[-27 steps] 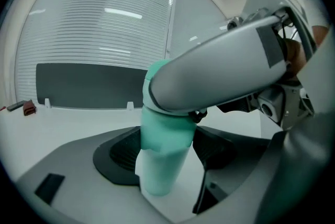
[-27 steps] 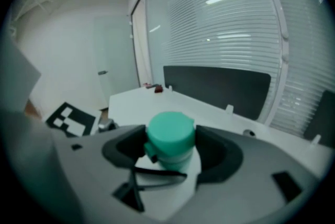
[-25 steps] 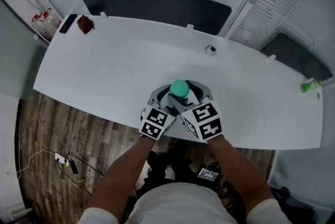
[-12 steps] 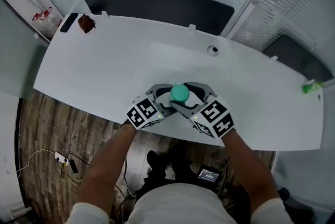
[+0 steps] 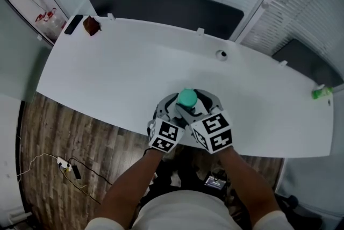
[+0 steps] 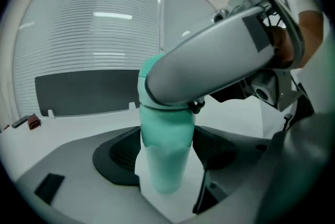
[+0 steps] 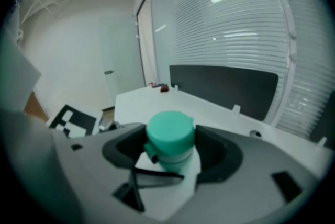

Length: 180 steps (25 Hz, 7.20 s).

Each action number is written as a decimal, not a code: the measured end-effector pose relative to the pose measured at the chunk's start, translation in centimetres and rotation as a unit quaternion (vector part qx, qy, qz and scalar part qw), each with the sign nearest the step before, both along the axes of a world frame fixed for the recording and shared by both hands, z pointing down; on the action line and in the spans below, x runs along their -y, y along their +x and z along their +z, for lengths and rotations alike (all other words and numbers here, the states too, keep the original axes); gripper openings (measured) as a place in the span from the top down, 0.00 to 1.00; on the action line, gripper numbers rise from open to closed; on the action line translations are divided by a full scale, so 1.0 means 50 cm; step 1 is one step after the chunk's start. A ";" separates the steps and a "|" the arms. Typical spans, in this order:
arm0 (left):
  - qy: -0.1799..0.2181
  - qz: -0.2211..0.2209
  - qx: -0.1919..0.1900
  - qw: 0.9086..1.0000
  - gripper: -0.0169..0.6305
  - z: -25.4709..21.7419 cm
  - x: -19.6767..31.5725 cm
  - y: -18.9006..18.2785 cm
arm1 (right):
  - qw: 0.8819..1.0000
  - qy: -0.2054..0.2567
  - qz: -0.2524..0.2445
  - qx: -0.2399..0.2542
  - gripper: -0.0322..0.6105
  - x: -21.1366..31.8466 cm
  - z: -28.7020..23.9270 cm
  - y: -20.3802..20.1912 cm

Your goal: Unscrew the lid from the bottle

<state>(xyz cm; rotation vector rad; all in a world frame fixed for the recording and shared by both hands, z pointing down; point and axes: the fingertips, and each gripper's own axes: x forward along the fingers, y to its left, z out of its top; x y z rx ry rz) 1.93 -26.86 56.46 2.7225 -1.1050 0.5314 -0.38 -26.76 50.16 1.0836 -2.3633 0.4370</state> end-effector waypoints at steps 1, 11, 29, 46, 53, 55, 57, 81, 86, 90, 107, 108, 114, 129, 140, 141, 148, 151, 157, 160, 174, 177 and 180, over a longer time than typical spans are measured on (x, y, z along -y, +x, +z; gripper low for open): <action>-0.001 -0.013 0.001 1.000 0.48 0.003 0.003 0.000 | 1.000 0.003 0.010 -0.002 0.47 0.001 0.000 -0.001; -0.012 0.106 0.001 0.994 0.49 0.003 -0.009 0.009 | 0.998 0.005 -0.066 -0.007 0.47 -0.008 0.001 -0.006; 0.012 0.021 0.004 1.000 0.48 0.003 -0.021 -0.018 | 1.000 -0.005 -0.028 -0.002 0.47 -0.015 0.007 -0.005; -0.014 0.138 0.001 0.990 0.52 0.011 -0.031 -0.010 | 0.994 0.002 -0.105 -0.014 0.47 -0.025 0.007 -0.007; -0.019 0.141 0.017 0.990 0.52 0.007 -0.034 -0.014 | 0.996 0.003 -0.086 -0.020 0.48 -0.025 0.010 -0.006; -0.008 0.100 0.015 0.995 0.52 0.002 -0.033 -0.021 | 0.997 0.005 -0.072 -0.021 0.48 -0.024 0.010 -0.005; -0.001 0.060 0.012 0.998 0.52 0.002 -0.032 -0.026 | 0.998 0.004 -0.059 -0.020 0.48 -0.024 0.010 -0.006; -0.018 0.169 0.020 0.985 0.55 0.008 -0.034 -0.024 | 0.995 0.001 -0.094 -0.029 0.48 -0.023 0.010 -0.007; -0.014 0.159 0.029 0.987 0.55 0.006 -0.035 -0.026 | 0.995 0.003 -0.093 -0.029 0.48 -0.022 0.010 -0.008; 0.002 0.107 0.025 0.994 0.55 0.000 -0.035 -0.030 | 0.996 0.006 -0.079 -0.029 0.48 -0.021 0.011 -0.007; -0.007 0.041 0.016 0.999 0.55 0.006 -0.028 -0.026 | 0.999 0.018 -0.022 -0.031 0.48 -0.015 0.014 -0.007; -0.008 0.049 0.017 0.999 0.55 0.006 -0.028 -0.026 | 0.999 0.017 -0.025 -0.031 0.48 -0.015 0.013 -0.006; -0.012 0.073 0.015 0.997 0.55 0.005 -0.028 -0.027 | 0.998 0.017 -0.054 -0.036 0.48 -0.017 0.011 -0.009; -0.015 0.098 0.014 0.995 0.55 0.007 -0.028 -0.024 | 0.995 0.008 -0.098 -0.035 0.48 -0.019 0.014 -0.007; -0.020 0.093 0.013 0.995 0.55 0.008 -0.028 -0.024 | 0.995 0.021 -0.092 -0.037 0.48 -0.016 0.010 -0.008; -0.020 0.093 0.013 0.995 0.55 0.008 -0.028 -0.024 | 0.995 0.020 -0.092 -0.039 0.48 -0.017 0.011 -0.007; -0.021 0.093 0.013 0.995 0.55 0.009 -0.028 -0.025 | 0.995 0.020 -0.090 -0.041 0.48 -0.018 0.012 -0.008; -0.023 0.092 0.013 0.995 0.55 0.009 -0.029 -0.025 | 0.995 0.020 -0.088 -0.041 0.48 -0.019 0.012 -0.008; -0.023 0.091 0.013 0.995 0.55 0.009 -0.028 -0.024 | 0.995 0.028 -0.088 -0.042 0.48 -0.016 0.006 -0.009; -0.024 0.091 0.014 0.995 0.55 0.009 -0.028 -0.025 | 0.995 0.029 -0.086 -0.042 0.48 -0.016 0.005 -0.009; -0.025 0.090 0.013 0.996 0.55 0.010 -0.030 -0.026 | 0.995 0.029 -0.082 -0.044 0.48 -0.019 0.006 -0.009; -0.026 0.090 0.013 0.996 0.55 0.010 -0.030 -0.026 | 0.995 0.030 -0.082 -0.043 0.48 -0.020 0.003 -0.009; -0.026 0.088 0.013 0.996 0.55 0.011 -0.029 -0.027 | 0.995 0.025 -0.081 -0.043 0.48 -0.022 0.002 -0.010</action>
